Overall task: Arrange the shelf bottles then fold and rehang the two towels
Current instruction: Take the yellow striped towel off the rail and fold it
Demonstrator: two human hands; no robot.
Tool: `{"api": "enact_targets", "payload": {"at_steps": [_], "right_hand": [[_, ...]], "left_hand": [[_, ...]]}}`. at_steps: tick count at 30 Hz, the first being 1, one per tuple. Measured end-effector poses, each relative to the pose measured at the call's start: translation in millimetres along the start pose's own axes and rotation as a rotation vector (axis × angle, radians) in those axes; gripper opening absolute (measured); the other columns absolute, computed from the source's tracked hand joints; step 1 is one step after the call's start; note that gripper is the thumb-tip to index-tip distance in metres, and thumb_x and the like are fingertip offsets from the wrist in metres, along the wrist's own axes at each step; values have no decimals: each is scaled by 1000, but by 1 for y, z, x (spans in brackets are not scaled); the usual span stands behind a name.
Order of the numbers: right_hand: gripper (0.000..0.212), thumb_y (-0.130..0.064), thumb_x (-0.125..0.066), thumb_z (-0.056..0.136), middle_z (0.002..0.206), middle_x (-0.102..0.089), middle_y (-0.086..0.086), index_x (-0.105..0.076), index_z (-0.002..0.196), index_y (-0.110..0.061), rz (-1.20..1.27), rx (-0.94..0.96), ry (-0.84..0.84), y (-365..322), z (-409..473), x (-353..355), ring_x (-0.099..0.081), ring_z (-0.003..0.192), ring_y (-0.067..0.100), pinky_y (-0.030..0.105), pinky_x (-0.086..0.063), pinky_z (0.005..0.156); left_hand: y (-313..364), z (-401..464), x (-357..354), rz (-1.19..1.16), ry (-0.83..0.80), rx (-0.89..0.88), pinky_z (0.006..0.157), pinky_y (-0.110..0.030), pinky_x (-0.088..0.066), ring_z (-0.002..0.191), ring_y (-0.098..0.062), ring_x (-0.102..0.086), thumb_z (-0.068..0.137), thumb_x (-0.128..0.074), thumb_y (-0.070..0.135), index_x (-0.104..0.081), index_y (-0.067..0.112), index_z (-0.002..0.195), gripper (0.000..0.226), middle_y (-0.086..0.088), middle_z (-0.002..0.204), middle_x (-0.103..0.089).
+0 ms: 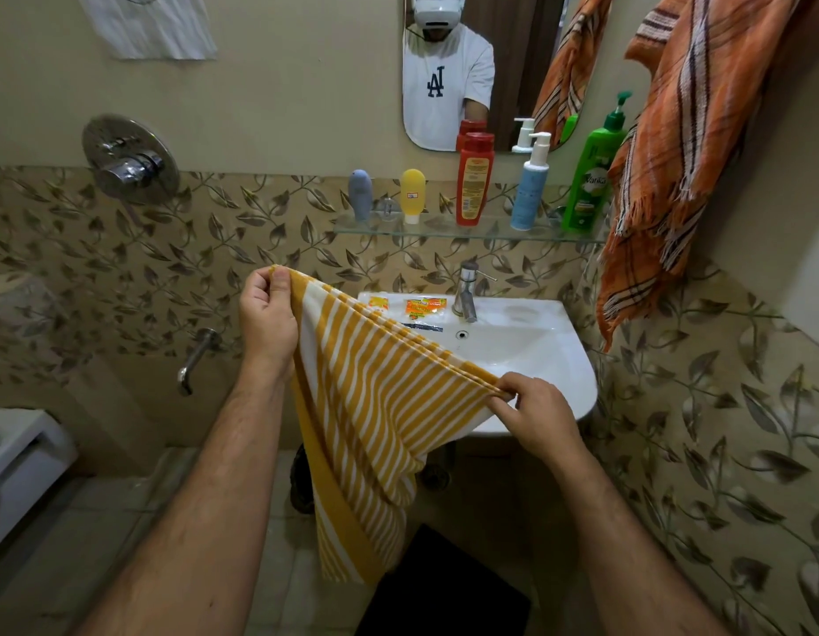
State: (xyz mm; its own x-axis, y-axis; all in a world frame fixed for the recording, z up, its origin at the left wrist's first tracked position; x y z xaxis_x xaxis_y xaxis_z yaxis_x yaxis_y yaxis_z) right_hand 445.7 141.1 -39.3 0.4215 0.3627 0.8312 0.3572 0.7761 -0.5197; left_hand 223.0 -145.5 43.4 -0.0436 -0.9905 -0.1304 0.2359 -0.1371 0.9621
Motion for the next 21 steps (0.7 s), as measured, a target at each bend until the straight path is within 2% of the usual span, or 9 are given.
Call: {"api": "enact_targets", "payload": {"at_steps": [5,9,10,11,13,16,18,20,21], "right_hand": [[8,-25,-71,88,98,-67,-6,-74,94,-21,69,29,88,4,5,19,-50,102,12,27,-39,78],[7,-12,-73,81,91,-67,-6,-70,84,-18,0,151,312,-19,7,61,-50,100,19,40,-46,80],[8,-11,-72,80,90,-68,-5,-70,83,-18,-44,164,362,-25,7,70,-51,99,20,39,-44,80],[7,-13,-72,81,91,-69,-5,-70,85,-18,-96,159,375,-30,10,74,-51,99,21,37,-40,80],[8,-21,-68,87,94,-71,-5,-74,93,-21,-221,122,287,-37,22,72,-52,100,21,37,-35,81],[15,-29,-64,92,94,-70,-4,-74,102,-24,-314,124,182,-47,42,83,-51,97,19,40,-37,88],[14,-28,-66,90,91,-68,-3,-73,100,-22,-241,176,280,-61,51,117,-51,93,18,42,-38,89],[12,-23,-67,87,88,-63,-1,-73,97,-18,-160,214,393,-75,60,152,-51,92,21,40,-40,83],[10,-22,-67,86,87,-59,-1,-71,94,-18,-135,222,398,-81,66,161,-50,91,21,37,-39,78]], "left_hand": [[-5,3,8,50,5,-7,63,-20,-50,72,-3,-54,103,-45,35,-56,28,90,18,7,83,-55],[-8,6,18,42,1,0,58,-13,-49,67,1,-55,104,-45,33,-55,24,96,15,8,83,-55],[-10,7,19,39,0,4,57,-12,-49,65,2,-56,104,-45,33,-55,22,98,15,7,83,-55],[-12,8,20,40,-1,6,56,-12,-49,64,3,-56,104,-45,33,-55,21,100,16,7,82,-55],[-17,12,21,69,-9,17,58,-17,-50,69,-1,-56,103,-46,34,-55,19,104,18,6,83,-55],[-25,18,22,128,-30,43,66,-26,-48,76,-8,-55,103,-46,35,-56,20,104,19,5,85,-56],[-18,24,21,113,-39,29,68,-28,-47,76,-8,-53,103,-46,34,-57,24,97,16,5,84,-56],[-4,29,17,66,-42,15,65,-26,-48,72,-7,-51,103,-46,34,-57,29,91,17,6,81,-55],[3,32,15,39,-36,10,63,-24,-48,70,-6,-50,104,-46,33,-56,29,89,18,6,80,-54]]}}
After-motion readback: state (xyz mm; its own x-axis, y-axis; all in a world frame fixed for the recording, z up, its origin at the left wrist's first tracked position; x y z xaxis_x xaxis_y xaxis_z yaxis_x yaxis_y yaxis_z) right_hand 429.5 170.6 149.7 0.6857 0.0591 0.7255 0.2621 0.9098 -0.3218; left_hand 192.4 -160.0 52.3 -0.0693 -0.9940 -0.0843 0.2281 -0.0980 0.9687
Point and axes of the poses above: each hand's wrist, its own z-axis towards the middle knuckle, its own x-axis out of the back of the hand, y = z × x, the point moved 10 cm from there along z, towards the middle knuckle
